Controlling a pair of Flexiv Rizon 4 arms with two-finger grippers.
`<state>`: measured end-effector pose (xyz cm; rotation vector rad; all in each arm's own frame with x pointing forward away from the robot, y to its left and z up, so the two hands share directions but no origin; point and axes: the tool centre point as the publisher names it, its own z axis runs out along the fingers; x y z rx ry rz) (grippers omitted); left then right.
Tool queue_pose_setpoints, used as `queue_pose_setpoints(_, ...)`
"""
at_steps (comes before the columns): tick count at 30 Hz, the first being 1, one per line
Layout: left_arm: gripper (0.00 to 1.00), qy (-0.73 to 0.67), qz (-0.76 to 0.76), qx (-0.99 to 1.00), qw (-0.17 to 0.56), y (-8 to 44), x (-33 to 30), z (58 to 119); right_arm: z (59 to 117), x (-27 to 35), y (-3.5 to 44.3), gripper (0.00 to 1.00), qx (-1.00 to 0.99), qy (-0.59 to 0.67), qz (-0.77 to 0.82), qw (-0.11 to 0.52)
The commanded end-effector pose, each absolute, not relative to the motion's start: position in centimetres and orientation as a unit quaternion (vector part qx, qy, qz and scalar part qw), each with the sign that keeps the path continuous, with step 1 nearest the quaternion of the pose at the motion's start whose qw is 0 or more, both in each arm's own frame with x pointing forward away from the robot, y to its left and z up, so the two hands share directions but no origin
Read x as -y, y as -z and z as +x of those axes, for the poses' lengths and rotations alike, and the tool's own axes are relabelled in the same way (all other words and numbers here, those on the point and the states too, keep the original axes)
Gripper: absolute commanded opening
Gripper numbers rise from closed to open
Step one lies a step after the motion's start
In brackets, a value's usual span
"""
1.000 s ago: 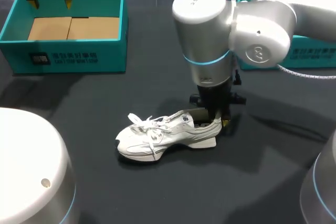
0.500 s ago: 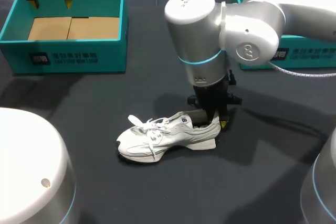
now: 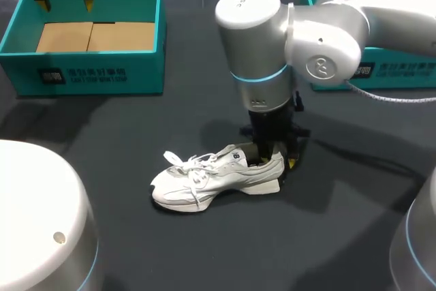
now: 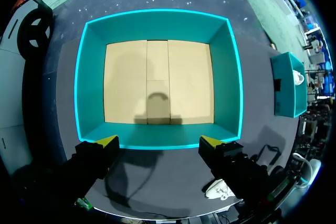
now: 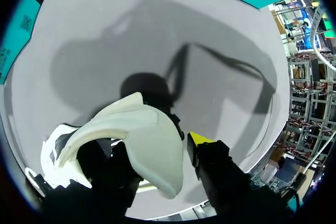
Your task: Take the shoe out of the shoebox, open the shoe tongue, remove and reinsert the insole, then place the shoe into the shoebox
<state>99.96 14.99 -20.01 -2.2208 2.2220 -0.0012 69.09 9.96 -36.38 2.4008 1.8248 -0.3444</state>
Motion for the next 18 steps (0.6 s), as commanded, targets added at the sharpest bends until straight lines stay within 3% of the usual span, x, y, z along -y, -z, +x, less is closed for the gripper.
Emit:
queue_pose_setpoints(1, 1.00, 0.000, -0.707, -0.707, 0.000, 20.0, -15.0, 100.0, 68.6, -9.8, 34.7, 1.00, -0.572, 0.088, 0.814, 0.045)
queue_pose_setpoints(11, 1.00, 0.000, -0.707, -0.707, 0.000, 20.0, -15.0, 100.0, 69.6, -8.8, 28.8, 1.00, -0.670, 0.044, 0.741, -0.025)
queue_pose_setpoints(18, 1.00, 0.000, -0.707, -0.707, 0.000, 20.0, -15.0, 100.0, 69.5, -7.7, 26.5, 1.00, -0.770, -0.065, 0.630, -0.072)
